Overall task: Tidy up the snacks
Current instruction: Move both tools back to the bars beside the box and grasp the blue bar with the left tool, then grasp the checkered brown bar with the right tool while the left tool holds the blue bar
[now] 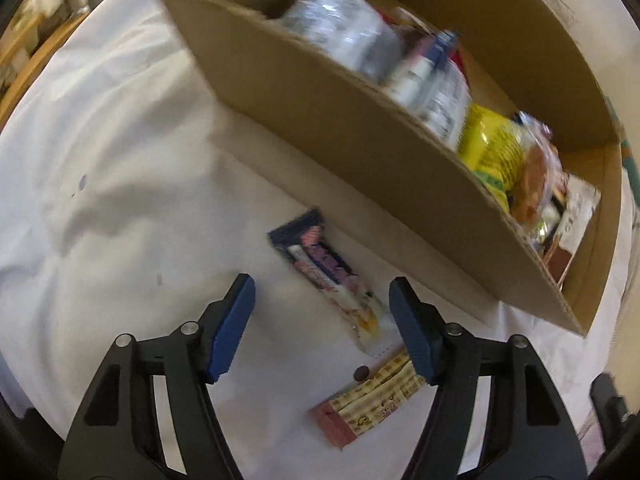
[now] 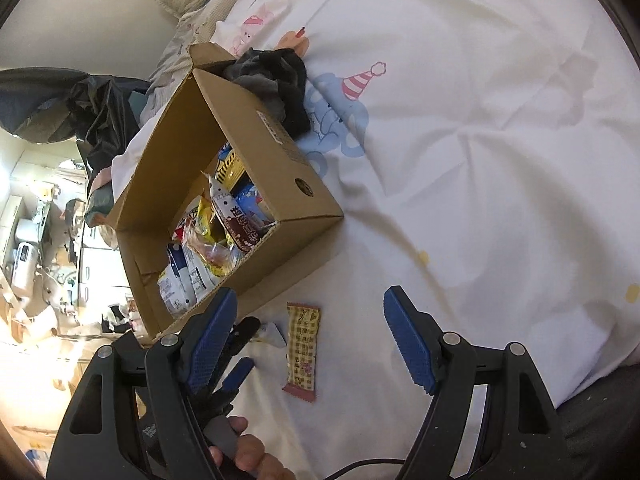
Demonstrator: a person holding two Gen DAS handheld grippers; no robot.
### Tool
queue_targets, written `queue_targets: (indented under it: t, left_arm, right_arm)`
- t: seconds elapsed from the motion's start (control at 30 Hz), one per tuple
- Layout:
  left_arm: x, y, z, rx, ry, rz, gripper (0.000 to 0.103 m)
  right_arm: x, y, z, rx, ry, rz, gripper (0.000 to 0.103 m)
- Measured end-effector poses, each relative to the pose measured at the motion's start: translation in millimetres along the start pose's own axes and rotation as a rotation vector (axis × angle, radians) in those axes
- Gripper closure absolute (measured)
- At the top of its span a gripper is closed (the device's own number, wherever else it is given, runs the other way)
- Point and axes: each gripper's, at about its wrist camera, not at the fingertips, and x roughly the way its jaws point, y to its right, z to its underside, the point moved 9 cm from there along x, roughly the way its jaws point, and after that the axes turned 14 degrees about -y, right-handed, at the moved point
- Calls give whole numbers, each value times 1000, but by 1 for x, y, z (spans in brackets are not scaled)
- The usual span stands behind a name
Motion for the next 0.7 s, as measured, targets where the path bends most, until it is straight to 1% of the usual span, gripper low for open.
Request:
queue_targets:
  t: [0.03,0.07,0.1,0.13,0.2,0.27,0.3,0.37,0.47,0.57,0.7]
  left_arm:
    - [2,2,1,13,-13,-26,63]
    - [2,1,2,15,-18,-45,72]
    - [3,2,4,25,-28,-49,85]
    - [4,3,4,42,-38,-47,89]
    - [5,4,5,74,-45,-43,90]
    - [5,2,6,104,-67,-26,90]
    - [5,1,9,125,-78,-31,90]
    - [4,-9,9,164,-95,-50,90]
    - [4,-15,8,239,-140,-42,90]
    - [1,-31,0,310,-175,-71,90]
    - [-8,-54,-4,409,-217,-153,90]
  right_arm:
    - [-1,-1,-2,-5,4,10,25]
    - [-1,-1,-4,-2,6,9,25]
    - [-1,-2,-6,1,8,1,25]
    - [-1,-5,-8,-1,7,-10,25]
    - [-1,-8,-9,-9,7,-10,25]
    - [2,-12,-8,-22,-2,-7,25]
    - [4,-13,-7,-27,-9,-6,25]
    - [9,-15,-2,-34,-31,0,25]
    - [15,-13,5,-21,-69,7,25]
    - [22,-11,10,-2,-102,-4,25]
    - [34,-13,17,-12,-139,17,25]
